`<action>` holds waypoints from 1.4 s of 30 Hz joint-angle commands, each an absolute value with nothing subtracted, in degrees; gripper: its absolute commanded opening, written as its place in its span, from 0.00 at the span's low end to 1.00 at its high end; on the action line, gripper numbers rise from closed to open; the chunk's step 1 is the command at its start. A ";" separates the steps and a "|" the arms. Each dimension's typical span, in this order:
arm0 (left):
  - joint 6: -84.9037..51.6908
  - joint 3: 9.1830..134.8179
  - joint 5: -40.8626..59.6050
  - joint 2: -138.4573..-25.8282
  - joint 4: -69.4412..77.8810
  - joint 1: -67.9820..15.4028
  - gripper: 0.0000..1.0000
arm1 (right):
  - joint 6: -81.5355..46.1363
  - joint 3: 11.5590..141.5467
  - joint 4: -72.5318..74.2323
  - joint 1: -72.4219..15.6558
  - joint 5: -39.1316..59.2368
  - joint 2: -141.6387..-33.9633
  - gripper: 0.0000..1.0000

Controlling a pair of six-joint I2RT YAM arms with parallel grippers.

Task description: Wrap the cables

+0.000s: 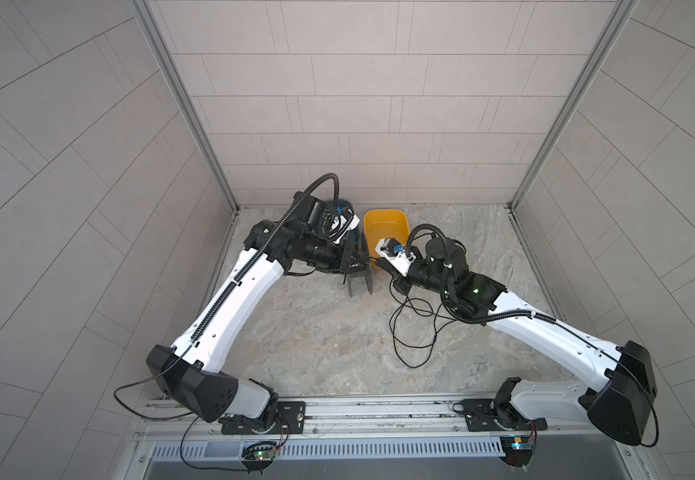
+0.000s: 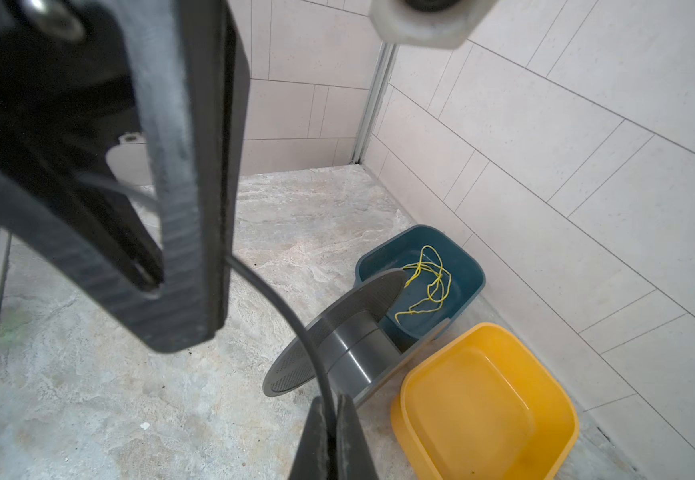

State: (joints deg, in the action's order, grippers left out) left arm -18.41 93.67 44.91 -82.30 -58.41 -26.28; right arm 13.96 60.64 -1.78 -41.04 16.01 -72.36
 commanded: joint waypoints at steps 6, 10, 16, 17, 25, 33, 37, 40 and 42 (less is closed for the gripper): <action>-18.67 94.04 40.53 -80.36 -57.10 -25.55 0.58 | 15.36 54.57 -0.01 -41.04 4.89 -65.21 0.00; -20.31 93.16 38.85 -79.35 -55.38 -24.10 0.68 | 15.28 49.81 1.42 -41.09 -2.62 -61.18 0.00; -25.18 87.77 33.42 -78.24 -50.21 -20.60 0.69 | 12.26 44.30 1.06 -41.06 -12.82 -56.36 0.00; -26.24 86.44 32.17 -78.10 -48.89 -20.17 0.69 | 11.43 43.42 1.00 -41.05 -14.28 -55.47 0.00; -33.66 78.59 15.20 -78.55 -41.66 -21.27 0.62 | 3.63 40.91 -2.87 -41.11 -21.35 -51.89 0.00; -35.98 76.65 5.40 -81.82 -36.81 -26.07 0.58 | 0.47 38.76 -2.90 -41.06 -20.57 -50.34 0.00; -35.80 76.51 1.58 -84.39 -34.11 -27.99 0.54 | -0.09 39.19 -3.49 -41.05 -20.31 -50.93 0.00; -35.56 77.59 0.06 -87.42 -33.75 -28.81 0.52 | -0.64 39.62 -3.59 -41.05 -20.23 -51.01 0.00; -35.21 78.62 -1.41 -89.51 -34.40 -29.40 0.50 | -0.80 40.05 -4.04 -41.10 -20.06 -51.19 0.00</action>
State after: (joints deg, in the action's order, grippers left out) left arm -35.22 77.54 2.72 -87.35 -35.09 -28.67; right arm 0.78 38.98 -3.31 -41.04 -19.57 -51.22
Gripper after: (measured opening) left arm 0.507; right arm 0.048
